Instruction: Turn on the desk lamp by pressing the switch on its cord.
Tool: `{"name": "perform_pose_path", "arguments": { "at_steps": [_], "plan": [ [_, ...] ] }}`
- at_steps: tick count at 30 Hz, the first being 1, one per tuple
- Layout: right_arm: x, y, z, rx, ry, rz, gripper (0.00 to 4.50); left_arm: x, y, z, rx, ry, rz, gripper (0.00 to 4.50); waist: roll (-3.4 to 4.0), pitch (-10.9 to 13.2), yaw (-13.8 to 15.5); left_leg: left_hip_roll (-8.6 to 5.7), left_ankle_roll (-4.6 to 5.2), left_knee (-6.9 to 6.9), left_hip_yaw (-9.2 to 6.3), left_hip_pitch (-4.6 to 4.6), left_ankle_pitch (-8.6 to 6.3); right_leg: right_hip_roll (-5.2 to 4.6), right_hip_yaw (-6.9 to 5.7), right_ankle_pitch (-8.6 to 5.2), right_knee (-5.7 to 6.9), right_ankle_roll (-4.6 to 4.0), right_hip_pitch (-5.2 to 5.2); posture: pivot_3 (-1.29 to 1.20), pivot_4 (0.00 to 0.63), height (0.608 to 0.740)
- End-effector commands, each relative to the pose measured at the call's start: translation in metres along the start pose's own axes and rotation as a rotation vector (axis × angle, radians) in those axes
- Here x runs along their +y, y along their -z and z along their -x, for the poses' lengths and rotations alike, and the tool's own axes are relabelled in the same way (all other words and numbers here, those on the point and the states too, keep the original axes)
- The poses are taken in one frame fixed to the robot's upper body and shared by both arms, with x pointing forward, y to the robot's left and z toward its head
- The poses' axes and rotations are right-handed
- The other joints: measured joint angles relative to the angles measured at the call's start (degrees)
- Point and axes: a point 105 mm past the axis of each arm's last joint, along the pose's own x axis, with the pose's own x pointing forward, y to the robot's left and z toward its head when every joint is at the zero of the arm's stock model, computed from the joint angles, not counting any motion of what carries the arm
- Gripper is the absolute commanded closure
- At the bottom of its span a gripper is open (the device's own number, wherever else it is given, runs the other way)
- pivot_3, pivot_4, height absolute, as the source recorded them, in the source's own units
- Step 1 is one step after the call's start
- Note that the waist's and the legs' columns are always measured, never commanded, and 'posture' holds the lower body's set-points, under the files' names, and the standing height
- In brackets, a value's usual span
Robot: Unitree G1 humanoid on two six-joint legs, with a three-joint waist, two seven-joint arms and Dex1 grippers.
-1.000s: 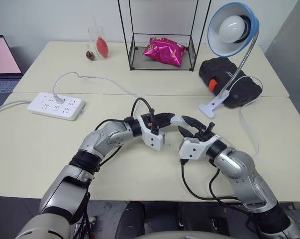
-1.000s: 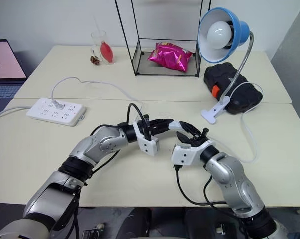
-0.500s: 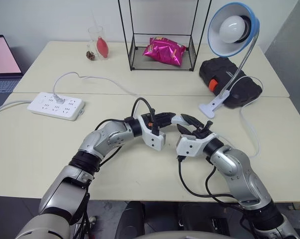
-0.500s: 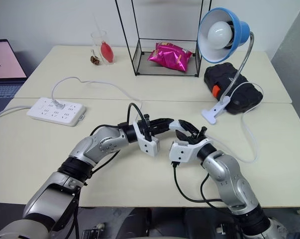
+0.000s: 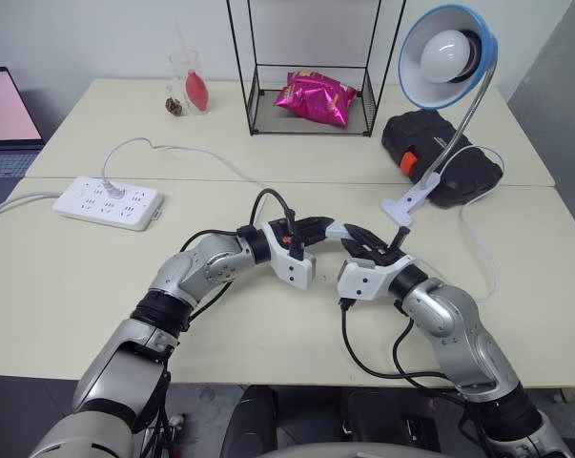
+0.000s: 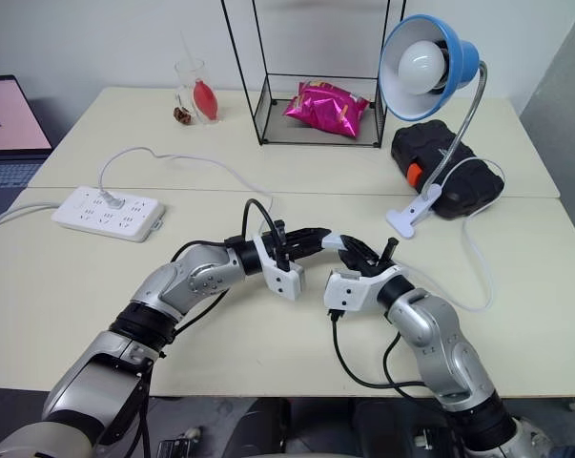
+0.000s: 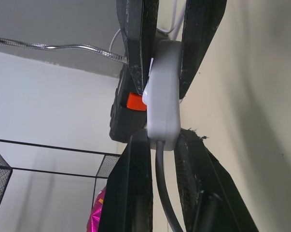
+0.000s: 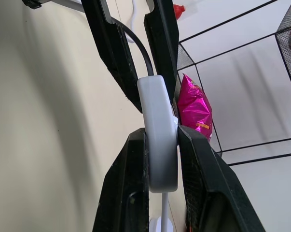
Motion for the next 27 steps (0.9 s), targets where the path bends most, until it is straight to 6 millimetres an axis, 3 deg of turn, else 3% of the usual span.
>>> {"name": "perform_pose_path", "arguments": {
  "at_steps": [1, 11, 22, 24, 25, 27],
  "plan": [
    [-0.005, -0.014, -0.002, -0.058, 0.008, 0.026, 3.97, 0.013, -0.01, -0.002, -0.045, -0.044, -0.028, 4.17, 0.0, 0.0, 0.01, 0.0, 0.0, 0.0, 0.0, 0.0, 0.0, 0.0, 0.0, 0.0, 0.0, 0.0, 0.0, 0.0, 0.15, 0.74],
    [-0.002, -0.024, -0.007, -0.122, -0.03, 0.091, 3.97, 0.011, -0.011, -0.003, -0.052, -0.034, -0.021, 4.17, 0.0, 0.0, 0.0, -0.01, 0.0, 0.0, 0.01, 0.0, 0.0, 0.0, 0.0, 0.0, 0.0, 0.0, 0.0, 0.0, 0.15, 0.74],
    [-0.008, -0.021, -0.009, -0.162, -0.064, 0.139, 3.97, 0.011, -0.011, -0.003, -0.054, -0.029, -0.015, 4.17, 0.0, 0.0, 0.0, 0.0, 0.0, 0.0, 0.01, 0.01, 0.0, 0.0, 0.0, 0.0, 0.0, 0.0, 0.0, 0.0, 0.15, 0.74],
    [-0.008, -0.02, -0.009, -0.16, -0.063, 0.107, 3.27, 0.01, -0.011, -0.003, -0.053, -0.029, -0.014, 4.17, 0.0, 0.0, -0.01, 0.0, 0.0, 0.0, 0.0, 0.0, 0.0, 0.0, 0.0, 0.0, 0.0, 0.0, 0.0, 0.0, 0.15, 0.74],
    [-0.008, -0.02, -0.009, -0.158, -0.062, 0.106, 3.19, 0.01, -0.011, -0.003, -0.052, -0.028, -0.013, 4.17, 0.0, 0.0, -0.01, 0.0, 0.0, 0.0, 0.01, 0.0, 0.0, 0.0, 0.0, 0.0, 0.0, 0.0, 0.0, 0.0, 0.15, 0.74],
    [-0.01, -0.019, -0.009, -0.149, -0.046, 0.129, 2.6, 0.01, -0.011, -0.003, -0.051, -0.028, -0.012, 4.17, 0.0, 0.0, -0.01, 0.0, 0.0, 0.0, 0.0, 0.0, 0.0, 0.0, 0.0, 0.0, 0.0, 0.0, 0.0, 0.0, 0.15, 0.74]
  ]
}}
